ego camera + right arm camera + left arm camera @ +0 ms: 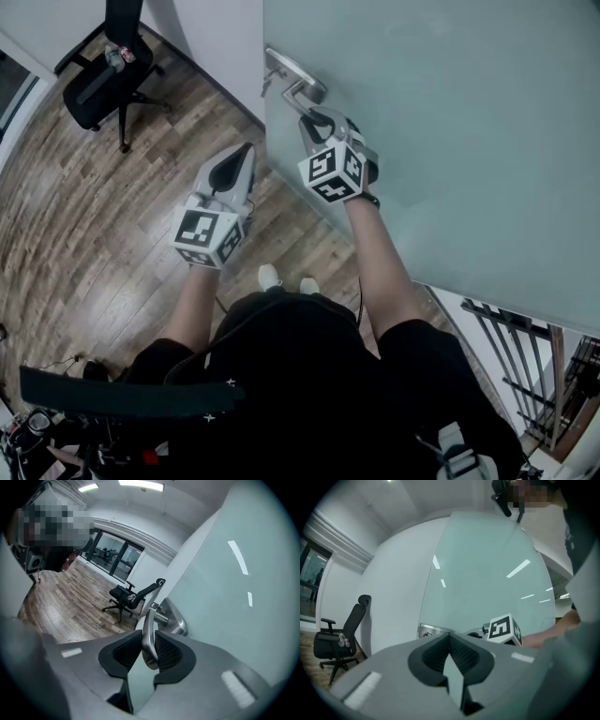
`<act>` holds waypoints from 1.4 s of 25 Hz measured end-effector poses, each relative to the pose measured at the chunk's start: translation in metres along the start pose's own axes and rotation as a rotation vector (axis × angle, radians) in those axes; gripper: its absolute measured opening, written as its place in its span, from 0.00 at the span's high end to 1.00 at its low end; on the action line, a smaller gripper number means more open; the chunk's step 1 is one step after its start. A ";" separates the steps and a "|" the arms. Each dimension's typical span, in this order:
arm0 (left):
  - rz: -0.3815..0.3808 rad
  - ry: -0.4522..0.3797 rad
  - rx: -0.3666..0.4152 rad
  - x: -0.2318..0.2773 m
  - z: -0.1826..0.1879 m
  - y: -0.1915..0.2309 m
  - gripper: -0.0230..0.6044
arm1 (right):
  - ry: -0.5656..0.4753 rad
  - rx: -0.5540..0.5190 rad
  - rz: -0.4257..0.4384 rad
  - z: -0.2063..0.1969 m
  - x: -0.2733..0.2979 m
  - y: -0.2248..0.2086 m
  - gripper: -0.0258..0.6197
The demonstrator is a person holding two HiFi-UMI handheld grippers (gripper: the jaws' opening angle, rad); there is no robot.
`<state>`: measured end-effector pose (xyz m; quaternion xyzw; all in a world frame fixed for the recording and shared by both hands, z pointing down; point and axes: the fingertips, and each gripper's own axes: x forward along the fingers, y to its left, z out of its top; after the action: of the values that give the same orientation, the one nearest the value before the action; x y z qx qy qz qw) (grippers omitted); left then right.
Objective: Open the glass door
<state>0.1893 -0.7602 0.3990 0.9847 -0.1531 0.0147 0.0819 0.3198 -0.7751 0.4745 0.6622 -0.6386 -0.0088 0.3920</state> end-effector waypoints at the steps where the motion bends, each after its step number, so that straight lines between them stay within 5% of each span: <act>1: -0.001 0.000 0.000 0.000 0.000 0.000 0.96 | 0.001 0.000 0.000 0.000 0.000 0.000 0.82; 14: 0.018 -0.005 -0.006 -0.011 -0.002 0.000 0.96 | 0.008 -0.017 -0.030 -0.002 0.000 -0.003 0.79; 21: 0.052 -0.018 0.000 -0.025 0.001 -0.011 0.96 | -0.074 0.021 -0.012 0.015 -0.033 0.004 0.78; 35: 0.200 -0.023 0.034 -0.064 -0.014 -0.093 0.96 | -0.425 0.438 0.282 0.010 -0.175 0.034 0.86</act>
<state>0.1562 -0.6516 0.3946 0.9659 -0.2511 0.0143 0.0614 0.2540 -0.6265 0.3997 0.6192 -0.7781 0.0448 0.0958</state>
